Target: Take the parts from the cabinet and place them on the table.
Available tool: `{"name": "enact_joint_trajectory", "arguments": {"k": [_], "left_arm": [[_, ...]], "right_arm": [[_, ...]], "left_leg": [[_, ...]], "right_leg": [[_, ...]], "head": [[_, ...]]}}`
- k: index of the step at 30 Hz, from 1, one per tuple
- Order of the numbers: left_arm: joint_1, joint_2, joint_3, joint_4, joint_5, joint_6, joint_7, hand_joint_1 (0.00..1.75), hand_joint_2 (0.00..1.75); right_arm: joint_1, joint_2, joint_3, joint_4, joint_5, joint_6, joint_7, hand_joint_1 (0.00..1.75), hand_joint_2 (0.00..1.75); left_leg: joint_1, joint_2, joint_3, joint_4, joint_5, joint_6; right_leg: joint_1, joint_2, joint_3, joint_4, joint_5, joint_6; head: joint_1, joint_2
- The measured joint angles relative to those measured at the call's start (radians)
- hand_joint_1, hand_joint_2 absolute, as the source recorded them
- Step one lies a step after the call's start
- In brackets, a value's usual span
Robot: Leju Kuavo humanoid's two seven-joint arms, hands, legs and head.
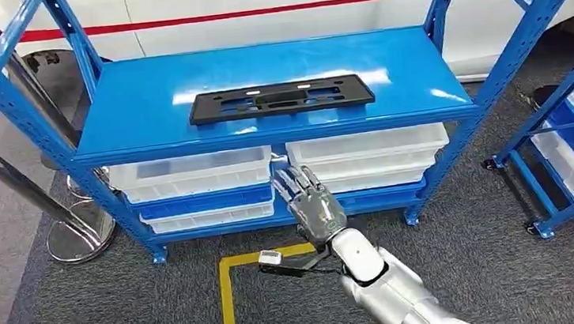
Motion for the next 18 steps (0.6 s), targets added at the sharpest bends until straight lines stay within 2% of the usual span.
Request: {"name": "enact_joint_trajectory", "arguments": {"k": [1,3,4,5,7,9,10,11,12,13,14,15,16,17,18], "left_arm": [[-0.001,0.0,0.0,0.0,-0.003,-0.002,-0.002,0.0,0.0],[-0.009,-0.003,0.0,0.0,-0.007,-0.006,-0.006,0.0,0.0],[-0.014,-0.007,0.0,0.0,-0.011,-0.008,-0.01,0.0,0.0],[-0.019,-0.008,0.0,0.0,-0.018,-0.01,-0.012,0.0,0.0],[-0.025,-0.011,0.0,0.0,-0.027,-0.016,-0.016,0.0,0.0],[-0.027,-0.013,0.0,0.0,-0.041,-0.02,-0.013,0.0,0.0],[-0.027,-0.013,0.0,0.0,-0.046,-0.02,-0.009,0.0,0.0],[-0.029,-0.013,0.0,0.0,-0.05,-0.02,-0.003,0.0,0.0],[-0.029,-0.013,0.0,0.0,-0.056,-0.02,-0.001,0.0,0.0],[-0.028,-0.013,0.0,0.0,-0.056,-0.02,-0.001,0.0,0.0],[-0.026,-0.013,0.0,0.0,-0.056,-0.02,-0.002,0.0,0.0],[-0.025,-0.013,0.0,0.0,-0.056,-0.021,-0.003,0.0,0.0],[-0.026,-0.013,0.0,0.0,-0.057,-0.024,-0.005,0.0,0.0],[-0.027,-0.013,0.0,0.0,-0.057,-0.024,-0.005,0.0,0.0],[-0.028,-0.013,0.0,0.0,-0.06,-0.028,-0.005,0.0,0.0]], "right_arm": [[0.0,-0.003,0.02,-0.014,0.016,-0.007,0.022,0.0,1.75],[-0.001,-0.006,0.06,-0.054,0.051,-0.03,0.054,0.0,1.75],[-0.001,-0.006,0.077,-0.071,0.073,-0.045,0.067,0.0,1.75],[0.002,-0.005,0.089,-0.088,0.097,-0.061,0.073,0.0,1.75],[0.014,-0.004,0.097,-0.105,0.128,-0.085,0.064,0.0,1.75],[0.024,-0.001,0.098,-0.119,0.137,-0.095,0.045,0.0,1.75],[0.027,0.001,0.098,-0.124,0.137,-0.098,0.04,0.0,1.75],[0.029,0.004,0.098,-0.129,0.139,-0.1,0.04,0.0,1.75],[0.034,0.007,0.098,-0.133,0.139,-0.102,0.04,0.0,1.75],[0.04,0.007,0.098,-0.134,0.14,-0.102,0.04,0.0,1.75],[0.046,0.007,0.099,-0.134,0.14,-0.103,0.041,0.0,1.75],[0.052,0.007,0.101,-0.134,0.14,-0.103,0.044,0.0,1.75],[0.054,0.007,0.102,-0.137,0.14,-0.103,0.048,0.0,1.75],[0.055,0.007,0.103,-0.142,0.14,-0.103,0.05,0.0,1.75],[0.055,0.008,0.103,-0.149,0.14,-0.103,0.052,0.0,1.75]], "left_leg": [[-0.001,-0.001,0.001,0.001,0.0,0.0],[-0.004,-0.002,0.003,0.001,-0.002,-0.002],[-0.008,-0.002,0.0,0.004,-0.003,-0.005],[-0.01,-0.002,-0.004,0.005,-0.003,-0.01],[-0.006,-0.001,-0.002,0.0,-0.001,-0.019],[-0.003,-0.001,-0.005,0.008,-0.011,-0.03],[-0.003,-0.002,-0.015,0.04,-0.036,-0.037],[-0.001,-0.002,-0.044,0.101,-0.074,-0.04],[0.001,-0.002,-0.084,0.189,-0.116,-0.045],[0.002,-0.002,-0.118,0.261,-0.142,-0.049],[0.004,-0.002,-0.14,0.305,-0.148,-0.052],[0.006,-0.001,-0.137,0.296,-0.129,-0.054],[0.009,-0.001,-0.114,0.246,-0.094,-0.055],[0.011,-0.001,-0.069,0.153,-0.043,-0.054],[0.013,-0.001,-0.027,0.068,-0.005,-0.053]], "right_leg": [[0.001,0.0,0.026,-0.056,0.039,-0.006],[0.005,0.0,0.107,-0.221,0.119,-0.022],[0.012,-0.001,0.126,-0.259,0.109,-0.03],[0.013,-0.002,0.124,-0.269,0.11,-0.027],[0.017,-0.001,0.124,-0.27,0.11,-0.03],[0.006,-0.003,0.133,-0.286,0.118,-0.041],[0.005,-0.003,0.134,-0.287,0.119,-0.046],[0.005,-0.003,0.134,-0.287,0.119,-0.049],[0.006,-0.004,0.133,-0.287,0.118,-0.05],[0.007,-0.005,0.133,-0.286,0.118,-0.051],[0.007,-0.005,0.132,-0.285,0.118,-0.051],[0.006,-0.005,0.132,-0.284,0.117,-0.05],[0.005,-0.004,0.132,-0.282,0.117,-0.05],[0.005,-0.003,0.133,-0.28,0.115,-0.047],[0.004,-0.002,0.133,-0.277,0.113,-0.044]], "head": [[0.0,0.0],[0.0,0.0],[0.0,0.0],[0.0,0.0],[0.0,0.0],[0.0,0.0],[-0.001,0.0],[-0.001,0.0],[-0.001,0.0],[-0.001,0.0],[-0.001,0.0],[-0.001,0.0],[-0.001,0.0],[-0.001,0.0],[-0.001,0.0]]}}
